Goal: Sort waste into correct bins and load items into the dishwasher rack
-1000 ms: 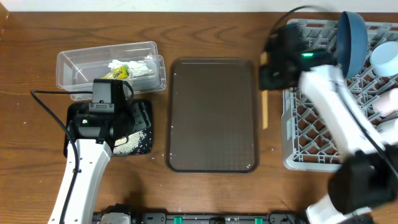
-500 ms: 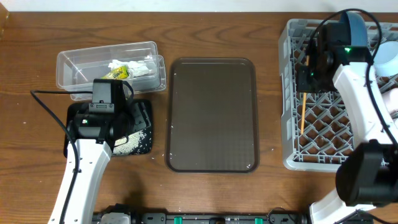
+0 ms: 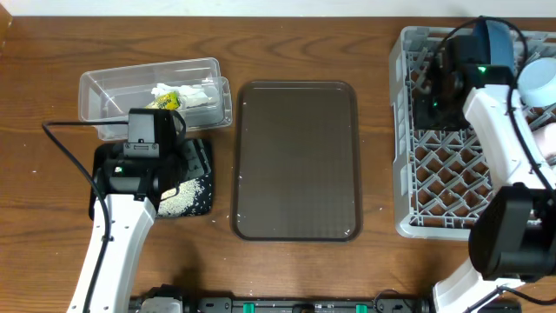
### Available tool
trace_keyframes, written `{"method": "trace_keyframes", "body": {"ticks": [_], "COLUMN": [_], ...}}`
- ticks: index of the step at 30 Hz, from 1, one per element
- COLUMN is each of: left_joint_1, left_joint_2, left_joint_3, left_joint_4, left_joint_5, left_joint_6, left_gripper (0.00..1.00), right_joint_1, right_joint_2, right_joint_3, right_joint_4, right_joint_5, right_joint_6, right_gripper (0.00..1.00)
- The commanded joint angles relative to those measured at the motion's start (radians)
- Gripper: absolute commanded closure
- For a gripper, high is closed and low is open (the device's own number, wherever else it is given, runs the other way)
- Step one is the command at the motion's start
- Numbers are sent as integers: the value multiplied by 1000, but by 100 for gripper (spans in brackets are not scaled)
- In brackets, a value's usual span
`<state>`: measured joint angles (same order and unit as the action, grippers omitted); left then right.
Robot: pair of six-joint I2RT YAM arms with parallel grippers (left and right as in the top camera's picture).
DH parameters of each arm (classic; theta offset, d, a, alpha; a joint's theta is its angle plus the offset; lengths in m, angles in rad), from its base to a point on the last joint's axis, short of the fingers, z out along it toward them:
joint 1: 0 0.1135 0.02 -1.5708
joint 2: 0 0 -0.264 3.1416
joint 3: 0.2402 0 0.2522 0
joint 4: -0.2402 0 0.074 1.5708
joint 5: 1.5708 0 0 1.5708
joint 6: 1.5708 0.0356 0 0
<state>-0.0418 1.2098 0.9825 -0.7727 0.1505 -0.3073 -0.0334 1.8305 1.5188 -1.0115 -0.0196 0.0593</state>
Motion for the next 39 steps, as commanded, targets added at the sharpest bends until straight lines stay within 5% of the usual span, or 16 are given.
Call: {"method": "trace_keyframes", "body": {"ticks": [1, 8, 15, 19, 21, 22, 30, 39], "left_joint_1": [3, 4, 3, 3, 3, 3, 3, 3], "left_joint_2": [-2, -3, -139, -345, -468, -515, -715, -714], "left_joint_3": [38, 36, -42, -153, -214, -236, -270, -270], "left_joint_4": [-9, -158, -107, -16, 23, 36, 56, 56], "left_joint_5": [-5, -6, -13, -14, -13, -13, -13, -13], "left_joint_6": [96, 136, 165, 198, 194, 195, 195, 195], "left_gripper": [29, 29, 29, 29, 29, 5, 5, 4], "right_joint_1": [-56, -116, -115, -109, -110, -110, -110, -110], "right_joint_2": [-62, -118, -304, -524, -662, -716, -1018, -1054], "right_joint_3": [1, -13, -209, -455, -587, -632, -823, -833], "right_joint_4": [13, -32, 109, 300, 389, 414, 425, 303], "right_joint_5": [-82, -85, -82, -77, -74, -74, -74, -74], "right_joint_6": [38, 85, 85, 83, 85, 85, 85, 85], "right_gripper": [60, 60, 55, 39, 1, 1, 1, 1]}}
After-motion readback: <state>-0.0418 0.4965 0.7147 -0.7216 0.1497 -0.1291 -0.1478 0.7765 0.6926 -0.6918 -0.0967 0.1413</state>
